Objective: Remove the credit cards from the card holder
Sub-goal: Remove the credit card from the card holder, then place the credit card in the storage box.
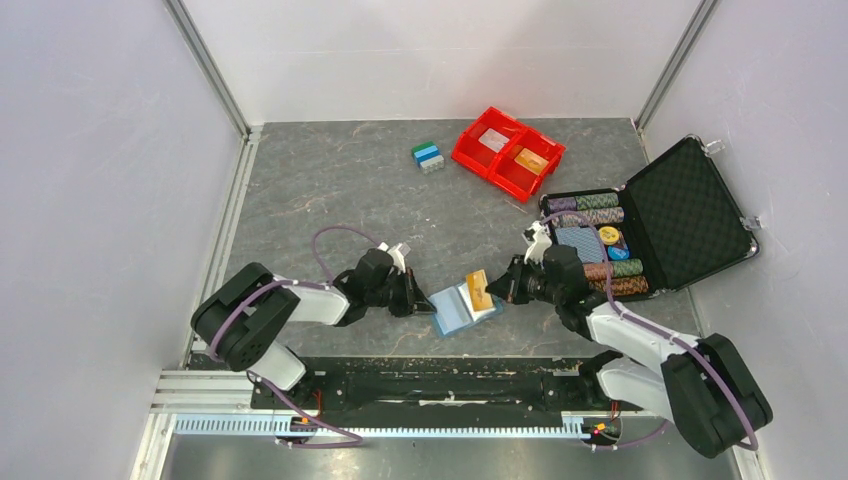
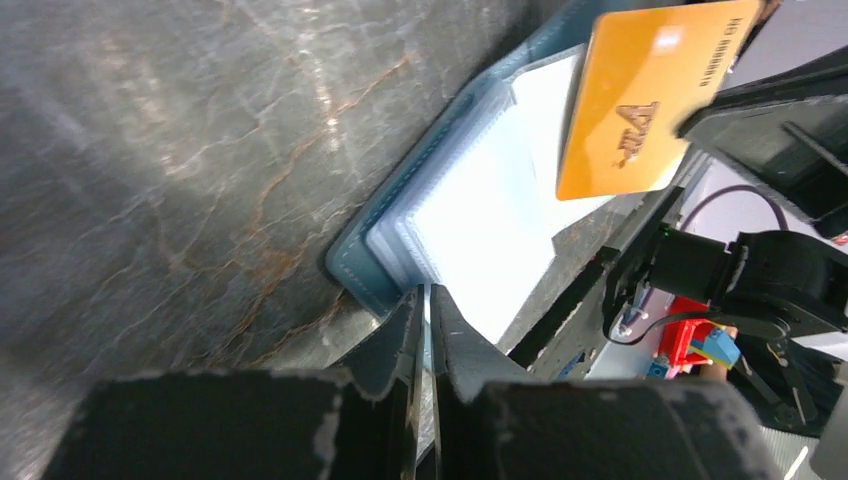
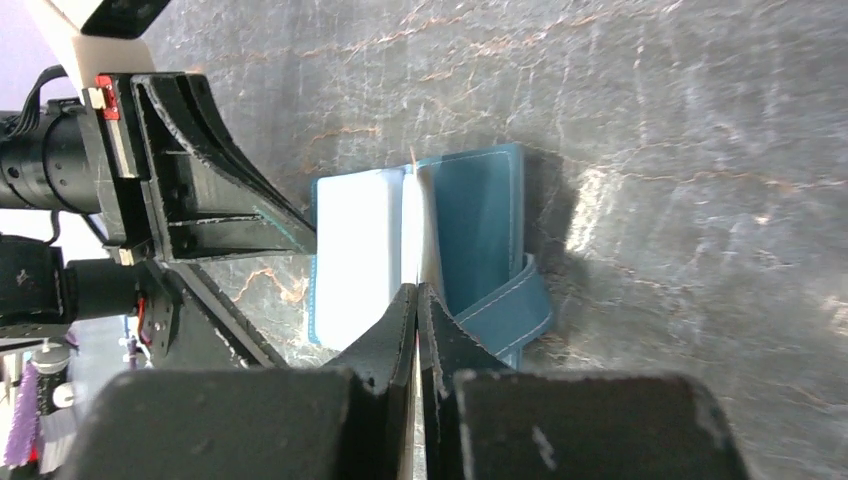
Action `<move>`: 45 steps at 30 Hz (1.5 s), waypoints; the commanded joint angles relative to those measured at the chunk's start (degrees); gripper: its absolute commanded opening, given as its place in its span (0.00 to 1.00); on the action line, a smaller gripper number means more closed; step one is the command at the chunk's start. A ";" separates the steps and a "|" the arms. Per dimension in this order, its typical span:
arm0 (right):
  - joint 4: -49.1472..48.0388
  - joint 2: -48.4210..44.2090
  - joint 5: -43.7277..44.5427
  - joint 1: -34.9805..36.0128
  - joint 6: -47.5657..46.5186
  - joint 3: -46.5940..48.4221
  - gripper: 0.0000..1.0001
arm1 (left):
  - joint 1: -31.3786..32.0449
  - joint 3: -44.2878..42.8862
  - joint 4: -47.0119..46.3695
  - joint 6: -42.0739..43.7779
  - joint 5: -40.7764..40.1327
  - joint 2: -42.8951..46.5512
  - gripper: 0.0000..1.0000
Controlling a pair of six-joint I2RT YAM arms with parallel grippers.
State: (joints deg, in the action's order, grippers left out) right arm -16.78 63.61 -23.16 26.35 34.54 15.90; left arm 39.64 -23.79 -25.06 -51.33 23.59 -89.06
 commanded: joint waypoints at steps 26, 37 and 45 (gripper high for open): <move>7.18 -4.46 -34.50 -1.34 -11.95 14.60 0.00 | -0.17 -19.00 35.08 18.33 8.78 27.32 0.72; 1.69 -3.58 -35.99 2.03 -7.55 13.29 0.00 | -0.13 -22.17 34.90 19.90 17.96 23.00 0.60; 0.93 -3.27 -36.23 2.13 -7.23 13.23 0.02 | -0.17 -21.72 31.23 16.28 21.18 21.96 0.09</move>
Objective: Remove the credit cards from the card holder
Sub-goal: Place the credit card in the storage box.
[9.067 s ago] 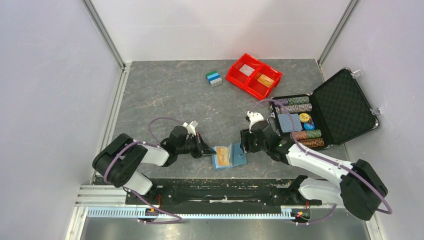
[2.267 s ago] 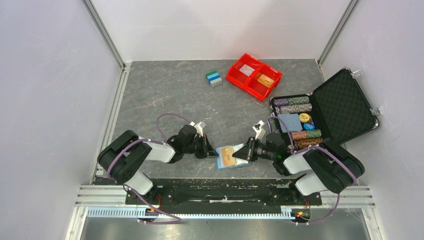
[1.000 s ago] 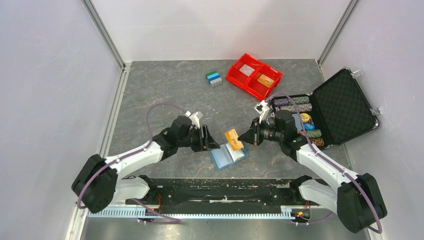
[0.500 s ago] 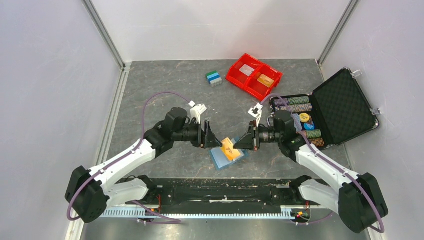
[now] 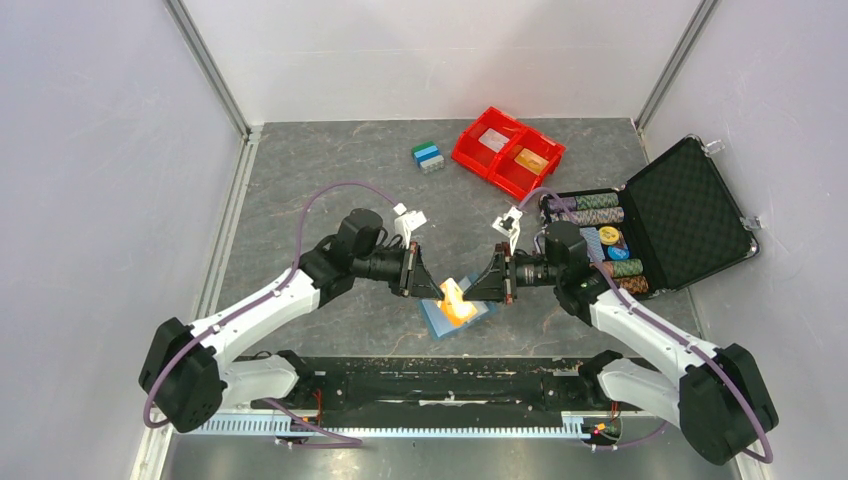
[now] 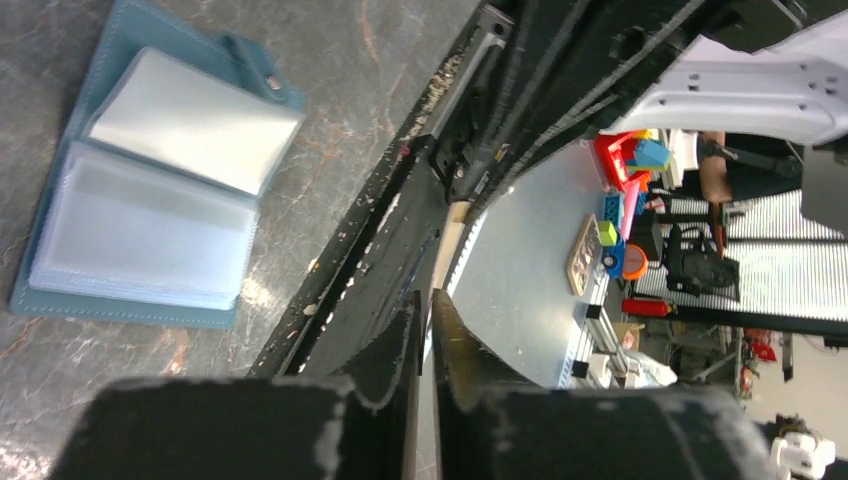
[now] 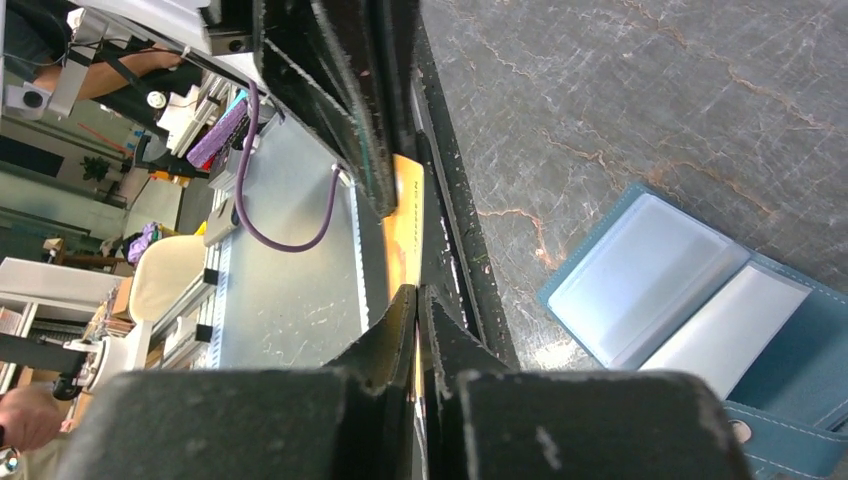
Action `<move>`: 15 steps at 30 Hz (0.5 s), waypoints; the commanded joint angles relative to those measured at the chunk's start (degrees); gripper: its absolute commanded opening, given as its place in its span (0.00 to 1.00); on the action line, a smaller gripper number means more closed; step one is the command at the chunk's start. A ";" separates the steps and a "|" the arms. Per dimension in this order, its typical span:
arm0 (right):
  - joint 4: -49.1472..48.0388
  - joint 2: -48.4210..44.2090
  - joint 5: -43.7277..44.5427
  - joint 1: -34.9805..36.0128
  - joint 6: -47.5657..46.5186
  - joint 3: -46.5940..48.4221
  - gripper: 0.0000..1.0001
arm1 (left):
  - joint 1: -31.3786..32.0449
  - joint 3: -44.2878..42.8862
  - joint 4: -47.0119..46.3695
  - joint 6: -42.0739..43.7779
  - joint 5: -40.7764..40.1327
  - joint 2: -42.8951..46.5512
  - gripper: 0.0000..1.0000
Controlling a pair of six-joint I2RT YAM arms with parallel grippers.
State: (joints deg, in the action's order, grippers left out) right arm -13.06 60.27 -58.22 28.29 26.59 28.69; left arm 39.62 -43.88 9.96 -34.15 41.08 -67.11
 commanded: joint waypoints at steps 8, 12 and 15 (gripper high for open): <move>-2.96 -5.67 13.26 -4.29 6.24 0.50 0.52 | -0.22 1.33 -7.95 -7.91 -3.69 2.76 0.02; -3.85 -9.88 19.12 -4.77 9.77 0.51 0.63 | -0.32 2.64 -10.66 -12.29 -10.21 5.16 0.02; -6.18 -12.65 23.01 -4.79 13.95 -0.88 0.65 | -0.42 6.24 -19.04 -18.48 -15.06 7.92 0.02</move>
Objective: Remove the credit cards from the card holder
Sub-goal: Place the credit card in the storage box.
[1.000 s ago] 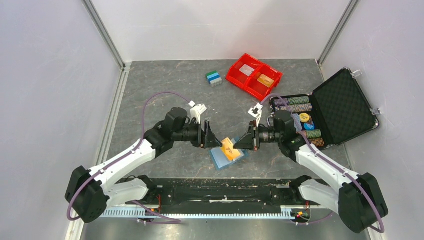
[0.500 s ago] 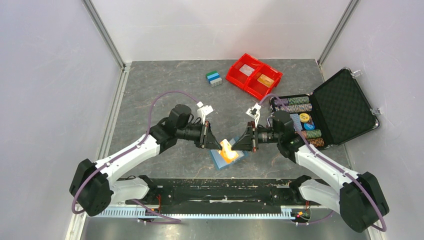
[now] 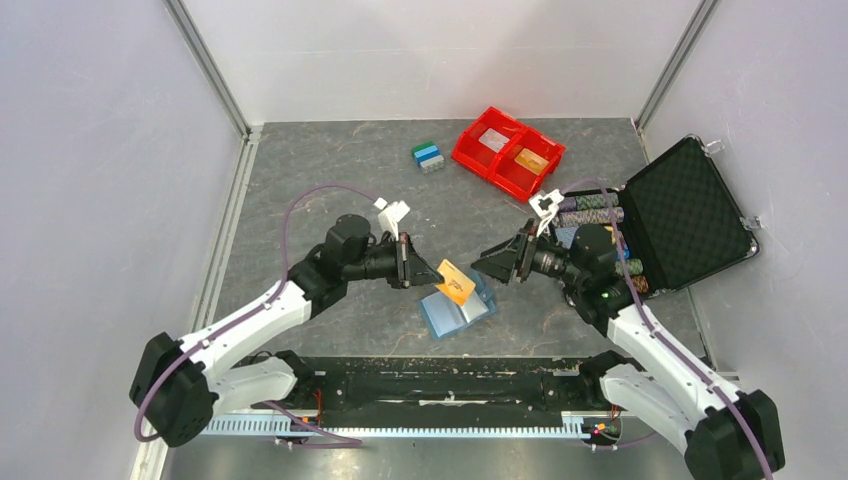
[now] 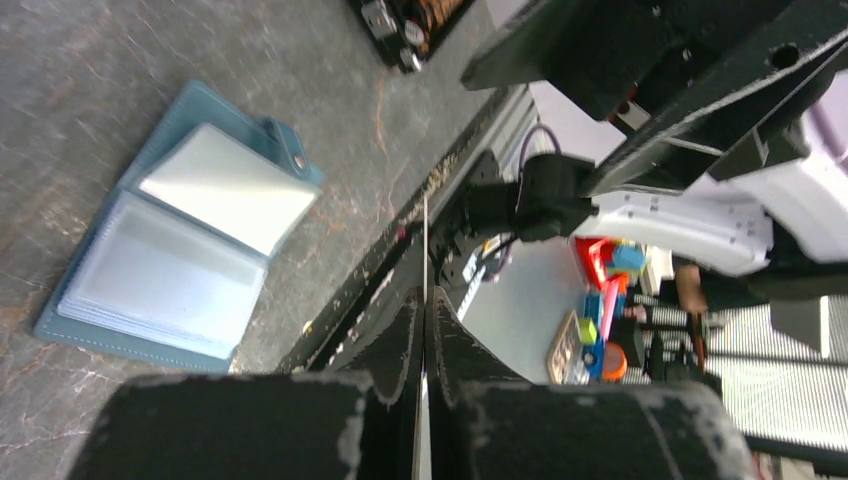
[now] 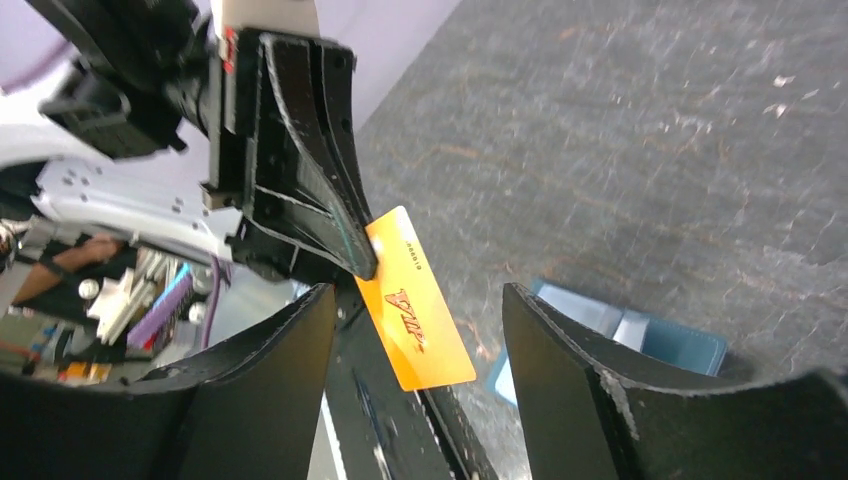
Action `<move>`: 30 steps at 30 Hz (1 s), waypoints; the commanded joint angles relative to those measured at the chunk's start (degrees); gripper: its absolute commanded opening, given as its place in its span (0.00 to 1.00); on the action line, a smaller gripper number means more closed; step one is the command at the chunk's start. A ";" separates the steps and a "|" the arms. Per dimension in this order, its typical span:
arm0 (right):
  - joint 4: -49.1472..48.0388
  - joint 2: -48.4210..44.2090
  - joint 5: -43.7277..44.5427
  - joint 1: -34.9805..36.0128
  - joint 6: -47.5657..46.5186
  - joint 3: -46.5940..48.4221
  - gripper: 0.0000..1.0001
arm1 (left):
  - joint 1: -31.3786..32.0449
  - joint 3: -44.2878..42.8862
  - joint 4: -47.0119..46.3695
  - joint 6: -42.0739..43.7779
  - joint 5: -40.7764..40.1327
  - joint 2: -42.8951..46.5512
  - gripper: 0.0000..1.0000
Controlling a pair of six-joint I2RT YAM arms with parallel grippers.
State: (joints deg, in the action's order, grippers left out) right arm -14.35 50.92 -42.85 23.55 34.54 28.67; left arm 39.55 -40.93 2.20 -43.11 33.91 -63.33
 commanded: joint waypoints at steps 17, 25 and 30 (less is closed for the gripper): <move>-39.17 0.87 9.09 0.90 27.18 -17.59 0.43 | -0.35 12.96 -29.55 -22.77 -20.57 8.26 0.02; -44.87 4.89 12.03 5.16 28.45 -17.39 0.45 | -0.35 14.00 -31.04 -23.13 -20.20 7.90 0.02; -47.15 7.82 13.00 6.65 29.51 -16.76 0.45 | -0.35 14.86 -31.94 -23.62 -20.20 7.97 0.02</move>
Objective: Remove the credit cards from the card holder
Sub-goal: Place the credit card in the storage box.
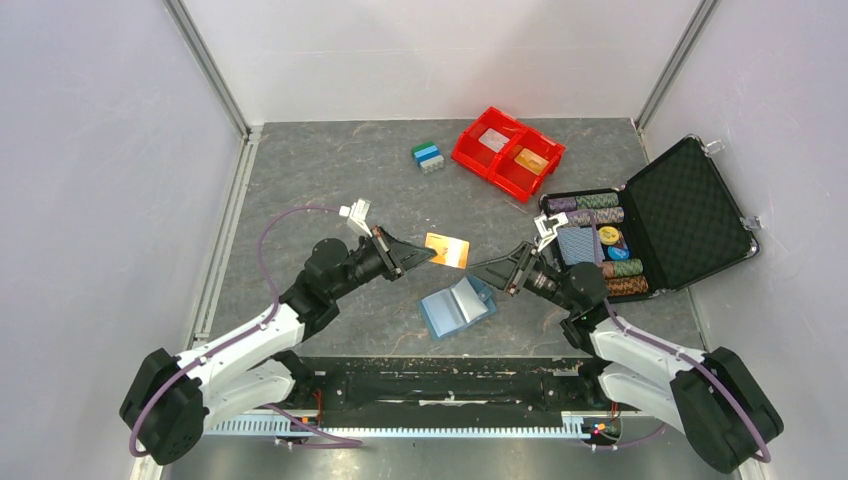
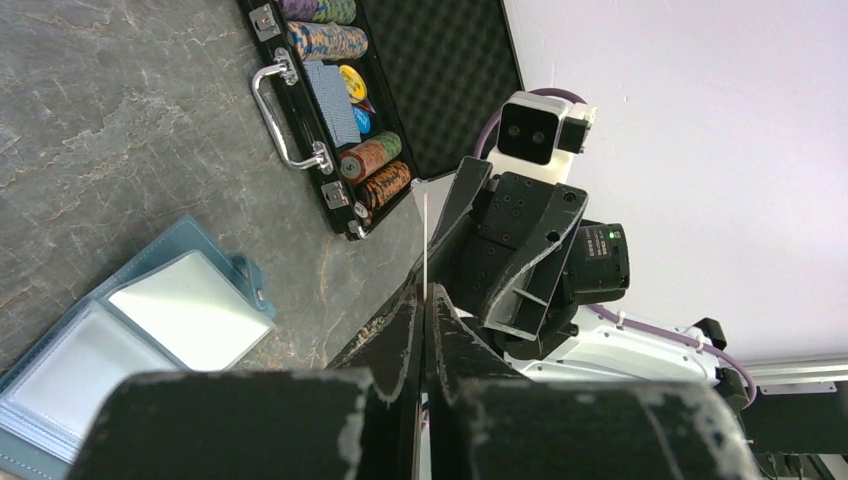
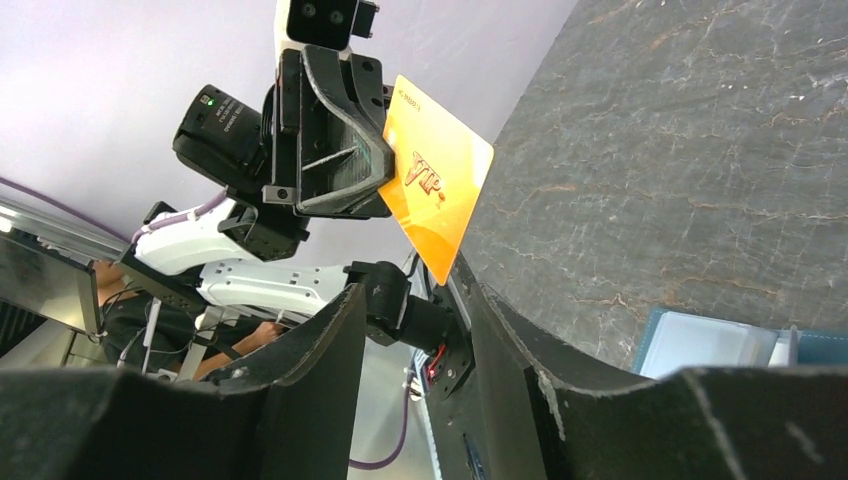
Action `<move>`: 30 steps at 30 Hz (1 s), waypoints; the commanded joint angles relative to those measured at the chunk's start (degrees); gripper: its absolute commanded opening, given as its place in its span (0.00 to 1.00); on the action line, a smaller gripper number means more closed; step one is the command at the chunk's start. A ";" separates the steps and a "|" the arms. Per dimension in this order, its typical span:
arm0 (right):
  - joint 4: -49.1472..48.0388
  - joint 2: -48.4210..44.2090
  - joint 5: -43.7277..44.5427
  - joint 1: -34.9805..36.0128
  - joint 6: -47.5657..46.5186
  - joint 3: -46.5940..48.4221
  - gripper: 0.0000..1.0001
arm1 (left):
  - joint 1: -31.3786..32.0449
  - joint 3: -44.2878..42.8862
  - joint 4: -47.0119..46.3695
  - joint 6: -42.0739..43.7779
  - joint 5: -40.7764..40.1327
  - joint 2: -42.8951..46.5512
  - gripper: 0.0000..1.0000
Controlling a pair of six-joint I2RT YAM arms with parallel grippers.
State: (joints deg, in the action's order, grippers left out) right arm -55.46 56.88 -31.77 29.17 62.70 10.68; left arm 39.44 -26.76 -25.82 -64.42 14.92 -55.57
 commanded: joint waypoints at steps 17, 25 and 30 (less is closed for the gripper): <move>-10.99 5.39 6.35 2.74 3.73 0.33 0.01 | -0.24 2.42 -4.85 -4.24 -0.69 0.40 0.02; -5.59 2.65 8.04 2.70 1.31 1.78 0.00 | -0.26 0.50 1.93 -1.66 1.15 1.09 0.64; 4.61 0.26 9.14 1.27 -2.40 5.44 0.00 | -0.24 -4.15 15.80 5.23 1.35 2.07 1.00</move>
State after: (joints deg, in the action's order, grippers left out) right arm -57.36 59.35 -24.80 31.57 64.42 11.77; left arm 39.35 -25.74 -20.60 -65.43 15.53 -55.22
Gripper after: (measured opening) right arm 0.005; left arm 0.944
